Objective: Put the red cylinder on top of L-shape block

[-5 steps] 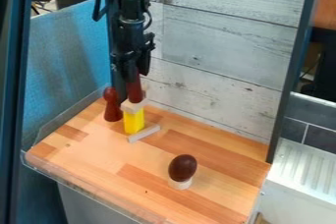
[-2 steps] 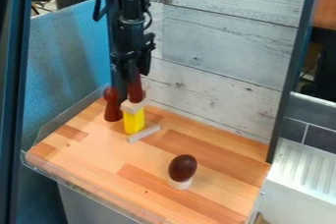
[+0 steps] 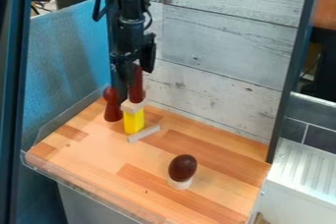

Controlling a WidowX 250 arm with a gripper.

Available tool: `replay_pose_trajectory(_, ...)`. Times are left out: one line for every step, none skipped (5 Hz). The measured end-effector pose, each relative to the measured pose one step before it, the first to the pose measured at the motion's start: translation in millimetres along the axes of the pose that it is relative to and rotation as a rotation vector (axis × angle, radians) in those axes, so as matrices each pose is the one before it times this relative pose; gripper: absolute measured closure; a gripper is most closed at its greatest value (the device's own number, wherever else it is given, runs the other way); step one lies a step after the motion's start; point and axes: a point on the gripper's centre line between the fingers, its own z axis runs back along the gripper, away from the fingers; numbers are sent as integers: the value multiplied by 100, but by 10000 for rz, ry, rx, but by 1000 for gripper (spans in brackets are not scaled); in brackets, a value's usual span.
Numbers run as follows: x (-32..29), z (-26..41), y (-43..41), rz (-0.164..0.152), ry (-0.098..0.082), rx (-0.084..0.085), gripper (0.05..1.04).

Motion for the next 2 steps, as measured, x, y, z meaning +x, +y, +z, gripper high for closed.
replay_pose_trajectory(-28, -248, 99, -63, -23, 13, 83)
replay_pose_trajectory(-548, -26, -226, -93, 374, -173, 83)
